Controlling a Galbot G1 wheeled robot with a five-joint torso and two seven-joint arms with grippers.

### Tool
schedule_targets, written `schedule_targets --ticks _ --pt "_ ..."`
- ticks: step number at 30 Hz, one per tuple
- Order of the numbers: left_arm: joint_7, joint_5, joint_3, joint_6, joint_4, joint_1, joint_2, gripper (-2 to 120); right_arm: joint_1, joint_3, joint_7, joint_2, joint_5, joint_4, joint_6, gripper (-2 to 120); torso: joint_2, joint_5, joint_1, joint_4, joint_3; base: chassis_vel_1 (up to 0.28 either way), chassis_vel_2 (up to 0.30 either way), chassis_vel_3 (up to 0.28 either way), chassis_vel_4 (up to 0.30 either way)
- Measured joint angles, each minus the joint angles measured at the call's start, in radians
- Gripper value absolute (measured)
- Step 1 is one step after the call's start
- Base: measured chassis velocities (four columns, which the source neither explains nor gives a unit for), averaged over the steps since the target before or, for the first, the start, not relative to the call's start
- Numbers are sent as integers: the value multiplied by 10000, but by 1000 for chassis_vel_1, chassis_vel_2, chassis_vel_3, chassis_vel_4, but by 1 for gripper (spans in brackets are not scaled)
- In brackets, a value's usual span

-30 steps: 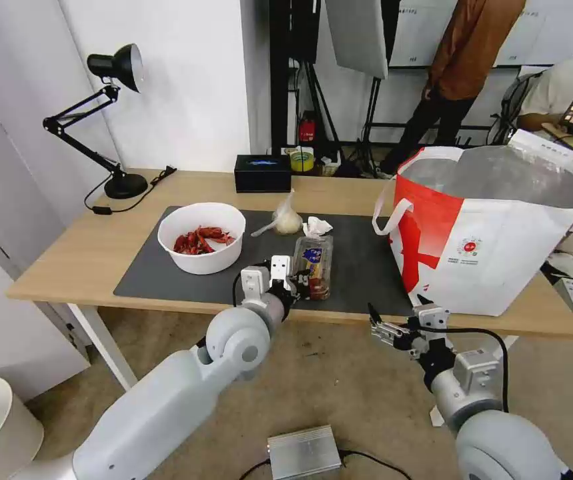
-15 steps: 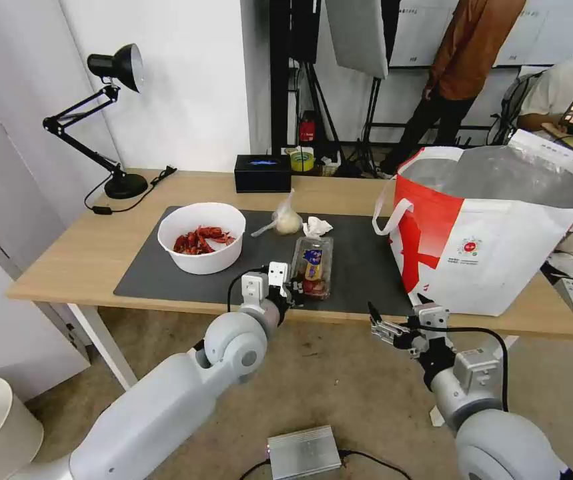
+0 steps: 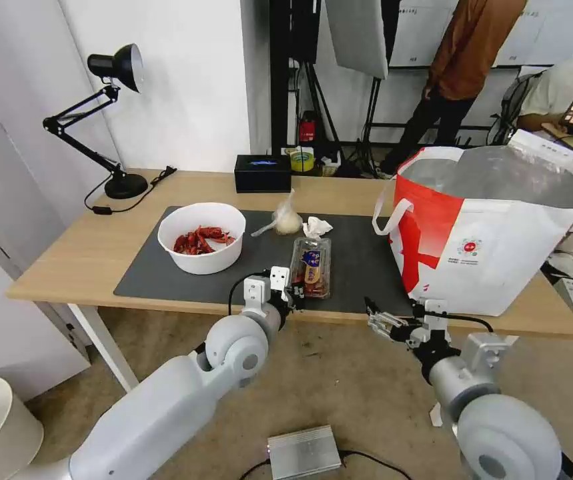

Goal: Pick up the trash from the table and place it into the takeout bag.

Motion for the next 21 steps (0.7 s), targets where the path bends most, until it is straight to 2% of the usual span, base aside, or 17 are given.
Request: schedule_targets --ticks 4,12,17,21 --pt "-43 -10 -5 -46 -5 0 -4 0 451 1 264 -1 1073 0 183 100 0 0 0 0 0 0 0 0 0" --pt "-266 -107 -14 -95 6 9 -52 0 1756 47 1302 -15 4501 -250 293 100 0 0 0 0 0 0 0 0 0" --pt "-272 -110 16 -104 6 8 -59 0 2388 -15 1601 -11 5240 -508 287 100 0 0 0 1 1 0 0 0 0" --pt "-291 -127 36 -121 8 -1 -60 0 3546 -172 2066 6 6296 -1031 208 100 0 0 0 0 1 0 0 0 0"
